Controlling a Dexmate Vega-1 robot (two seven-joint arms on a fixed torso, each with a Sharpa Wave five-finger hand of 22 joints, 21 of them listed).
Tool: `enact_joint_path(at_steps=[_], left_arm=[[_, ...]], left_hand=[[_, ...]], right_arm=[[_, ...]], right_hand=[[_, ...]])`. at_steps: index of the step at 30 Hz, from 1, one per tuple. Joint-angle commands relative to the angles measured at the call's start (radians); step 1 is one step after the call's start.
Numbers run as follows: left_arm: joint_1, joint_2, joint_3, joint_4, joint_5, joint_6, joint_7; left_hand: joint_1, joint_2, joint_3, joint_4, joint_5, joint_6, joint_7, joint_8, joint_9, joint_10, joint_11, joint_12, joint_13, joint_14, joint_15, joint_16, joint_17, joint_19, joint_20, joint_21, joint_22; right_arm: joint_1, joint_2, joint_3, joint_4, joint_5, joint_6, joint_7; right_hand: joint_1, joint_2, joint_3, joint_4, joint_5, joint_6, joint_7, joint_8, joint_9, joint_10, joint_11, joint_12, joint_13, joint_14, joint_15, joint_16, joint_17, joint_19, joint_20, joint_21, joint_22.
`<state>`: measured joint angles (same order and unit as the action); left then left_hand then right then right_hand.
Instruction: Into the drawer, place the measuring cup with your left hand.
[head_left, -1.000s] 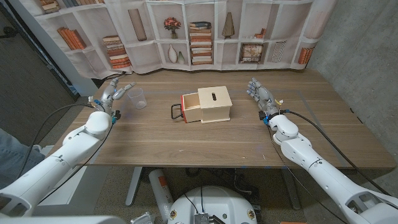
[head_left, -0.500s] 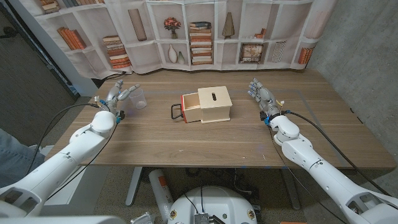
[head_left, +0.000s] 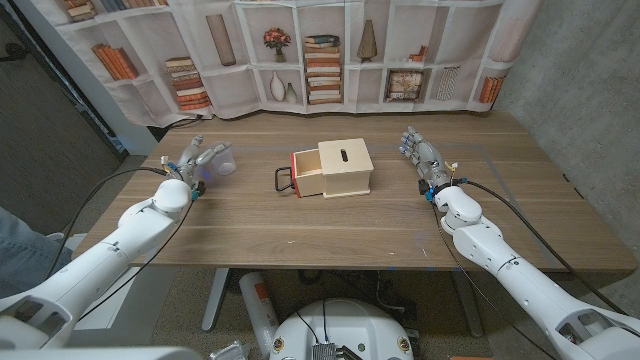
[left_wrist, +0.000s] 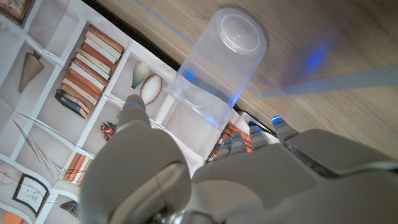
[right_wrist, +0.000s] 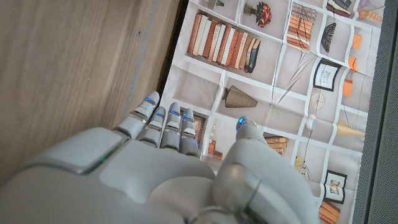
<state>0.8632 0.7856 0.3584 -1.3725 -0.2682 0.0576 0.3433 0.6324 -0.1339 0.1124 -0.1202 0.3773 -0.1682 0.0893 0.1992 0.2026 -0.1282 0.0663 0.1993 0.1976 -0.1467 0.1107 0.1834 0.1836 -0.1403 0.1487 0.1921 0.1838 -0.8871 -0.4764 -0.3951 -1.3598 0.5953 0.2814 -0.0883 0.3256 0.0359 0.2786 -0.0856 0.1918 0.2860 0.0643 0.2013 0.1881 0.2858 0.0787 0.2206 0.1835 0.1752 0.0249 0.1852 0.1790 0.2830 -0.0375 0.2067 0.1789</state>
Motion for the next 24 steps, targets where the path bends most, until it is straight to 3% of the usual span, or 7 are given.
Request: enact_joint_path(at_steps=[1, 8, 17, 24], left_arm=[[-0.016, 0.006, 0.023, -0.002, -0.001, 0.046, -0.012], [-0.038, 0.000, 0.039, 0.008, 0.001, 0.061, -0.028], [-0.072, -0.013, 0.062, 0.027, 0.004, 0.086, -0.045], [-0.081, -0.019, 0.069, 0.030, 0.012, 0.086, -0.035]], left_hand=[[0.003, 0.000, -0.008, -0.002, 0.004, -0.011, -0.001, -0.006, 0.002, -0.013, -0.001, -0.002, 0.005, -0.015, 0.003, -0.004, 0.005, -0.015, -0.001, -0.002, 0.005], [0.002, 0.000, -0.012, -0.001, 0.004, -0.005, -0.001, -0.003, 0.002, -0.011, -0.005, 0.001, 0.005, -0.018, 0.000, -0.003, 0.005, -0.018, -0.001, -0.001, 0.005], [0.002, 0.001, -0.017, 0.001, 0.006, 0.005, 0.005, 0.003, 0.002, -0.009, 0.001, 0.005, 0.006, -0.021, 0.000, -0.001, 0.005, -0.017, 0.020, 0.003, 0.004], [0.021, 0.013, -0.020, -0.001, 0.012, 0.055, 0.005, 0.023, 0.002, 0.042, -0.010, 0.027, 0.005, 0.024, -0.011, 0.017, 0.004, 0.034, 0.023, 0.024, 0.004]], right_arm=[[0.009, 0.011, -0.004, 0.020, 0.004, 0.006, 0.010], [0.013, 0.019, -0.007, 0.041, 0.002, 0.026, 0.021], [0.006, 0.019, -0.002, 0.039, 0.002, 0.038, 0.016], [0.003, 0.021, 0.002, 0.041, 0.007, 0.043, 0.016]], right_hand=[[0.003, 0.005, 0.001, -0.005, 0.002, 0.005, -0.002, -0.002, 0.003, 0.008, -0.001, -0.003, 0.003, 0.012, 0.000, 0.003, 0.005, 0.003, 0.001, -0.003, 0.005], [0.003, 0.005, 0.001, -0.005, 0.002, 0.005, -0.002, -0.002, 0.003, 0.011, -0.003, -0.003, 0.003, 0.014, -0.003, 0.004, 0.005, 0.003, 0.002, -0.003, 0.005], [0.003, 0.005, 0.000, -0.006, 0.002, 0.009, -0.004, -0.001, 0.003, 0.016, -0.005, -0.001, 0.003, 0.021, -0.007, 0.006, 0.005, 0.003, 0.003, -0.004, 0.005], [0.003, 0.005, 0.000, -0.007, 0.002, 0.011, -0.005, 0.000, 0.003, 0.017, -0.004, 0.000, 0.003, 0.021, -0.007, 0.005, 0.005, 0.003, 0.004, -0.004, 0.005]])
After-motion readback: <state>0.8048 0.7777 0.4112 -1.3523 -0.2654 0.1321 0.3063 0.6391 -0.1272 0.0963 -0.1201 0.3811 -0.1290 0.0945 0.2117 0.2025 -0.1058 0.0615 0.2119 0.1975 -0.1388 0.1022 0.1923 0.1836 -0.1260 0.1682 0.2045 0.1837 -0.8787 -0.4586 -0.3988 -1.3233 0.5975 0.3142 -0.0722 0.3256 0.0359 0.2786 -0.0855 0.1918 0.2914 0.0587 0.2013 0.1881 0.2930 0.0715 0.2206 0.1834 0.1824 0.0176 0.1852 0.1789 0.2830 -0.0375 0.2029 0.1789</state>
